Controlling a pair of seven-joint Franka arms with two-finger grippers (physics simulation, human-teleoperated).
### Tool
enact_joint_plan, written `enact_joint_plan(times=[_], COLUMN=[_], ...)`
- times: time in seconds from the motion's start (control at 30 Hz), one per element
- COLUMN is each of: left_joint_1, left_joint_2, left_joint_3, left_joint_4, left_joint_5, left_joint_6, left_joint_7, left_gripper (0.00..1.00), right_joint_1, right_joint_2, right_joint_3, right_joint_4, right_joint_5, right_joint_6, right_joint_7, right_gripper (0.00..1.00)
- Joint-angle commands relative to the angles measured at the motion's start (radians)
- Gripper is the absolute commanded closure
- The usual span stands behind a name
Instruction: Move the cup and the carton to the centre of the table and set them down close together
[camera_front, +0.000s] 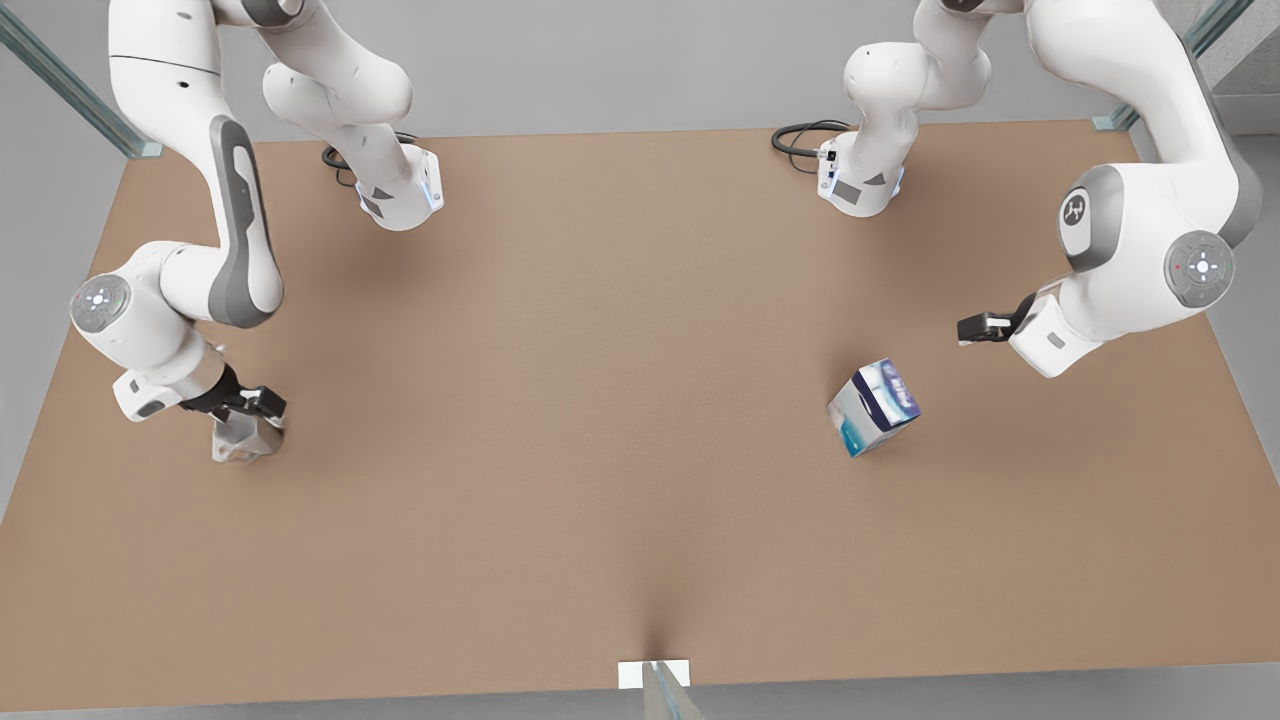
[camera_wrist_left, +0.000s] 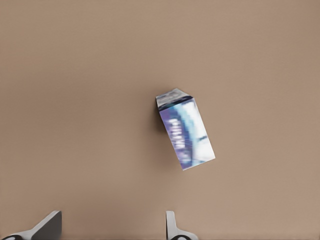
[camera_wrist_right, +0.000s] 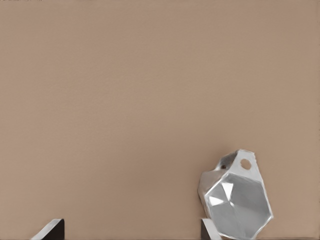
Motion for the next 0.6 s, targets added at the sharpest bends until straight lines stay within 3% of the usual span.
enact_joint_plan(times=[0.0,0.5,0.57], left_joint_1=[0.0,0.0,0.0], left_joint_2=[0.0,-0.002,-0.002], left_joint_3=[0.0,0.0,0.0], left_joint_4=[0.0,-0.005,-0.006], left_joint_5=[0.0,0.0,0.0], left_joint_6=[0.0,-0.012,-0.012], left_joint_7=[0.0,0.0,0.0], left_gripper=[0.0,0.0,0.0], right_joint_1=[0.007,0.008,0.048], right_joint_2=[0.0,0.126,0.15], right_joint_3=[0.0,-0.063,-0.123], right_joint_4=[-0.002,-0.023,-0.021], right_joint_5=[0.0,0.072,0.077], right_joint_6=[0.0,0.084,0.087], right_joint_7=[0.0,-0.061,-0.075], right_gripper=[0.0,0.0,0.0])
